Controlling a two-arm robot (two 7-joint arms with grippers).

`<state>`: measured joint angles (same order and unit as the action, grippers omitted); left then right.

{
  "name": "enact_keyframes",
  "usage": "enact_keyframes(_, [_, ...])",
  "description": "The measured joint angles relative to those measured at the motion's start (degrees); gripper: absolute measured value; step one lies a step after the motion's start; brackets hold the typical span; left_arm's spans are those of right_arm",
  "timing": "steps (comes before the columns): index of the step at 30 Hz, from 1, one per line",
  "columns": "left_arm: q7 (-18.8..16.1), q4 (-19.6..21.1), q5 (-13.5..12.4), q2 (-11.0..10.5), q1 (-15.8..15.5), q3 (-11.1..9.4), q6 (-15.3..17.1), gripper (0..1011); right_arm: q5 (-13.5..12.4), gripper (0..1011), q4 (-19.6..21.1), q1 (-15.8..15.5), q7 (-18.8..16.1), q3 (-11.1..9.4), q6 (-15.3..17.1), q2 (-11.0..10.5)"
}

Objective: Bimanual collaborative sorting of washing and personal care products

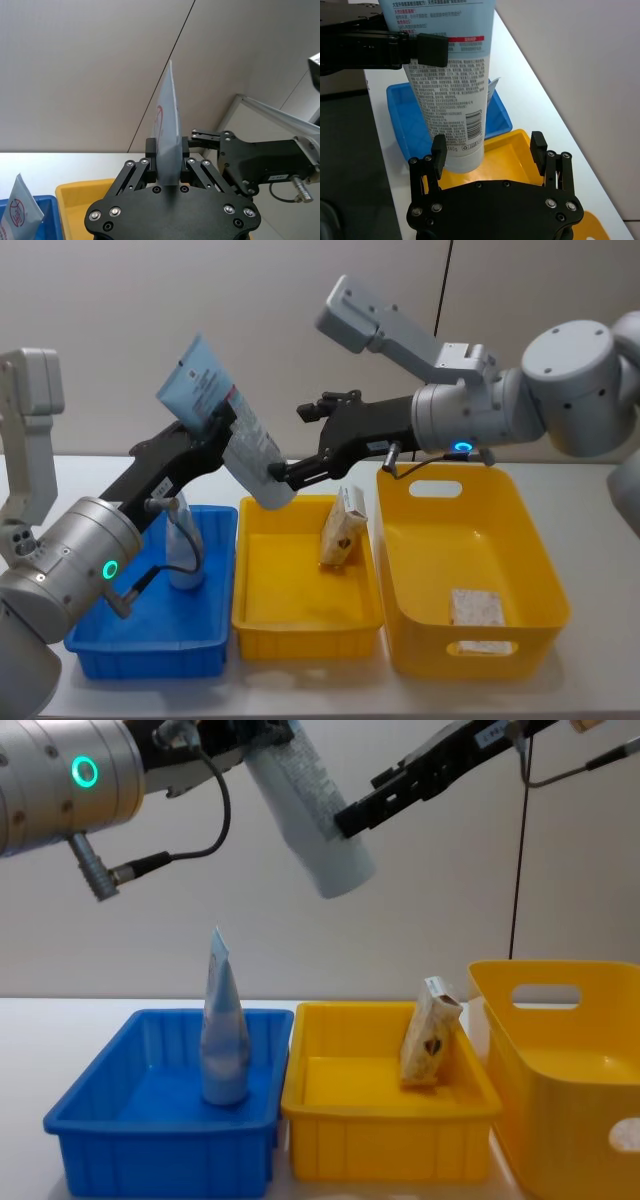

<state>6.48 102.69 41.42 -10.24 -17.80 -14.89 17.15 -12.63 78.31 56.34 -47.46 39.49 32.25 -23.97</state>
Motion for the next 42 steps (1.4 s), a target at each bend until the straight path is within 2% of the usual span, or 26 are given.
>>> enact_keyframes(16, [0.0, 1.6, -0.3, -1.0, -0.1, -1.3, -0.6, 222, -0.1, 1004, -4.0, 2.4, -1.7, 2.6, -2.0, 2.1])
enact_keyframes(29, [-0.6, 2.9, 0.4, -1.6, 0.7, -1.7, -0.7, 223, -0.1, 1005, -6.2, 3.1, -1.0, 3.4, -3.9, 3.4])
enact_keyframes(42, [-1.3, 3.5, 0.9, -2.2, 1.2, -2.2, -0.8, 222, -1.9, 1006, -7.8, 3.5, -2.2, 3.6, -6.5, 4.7])
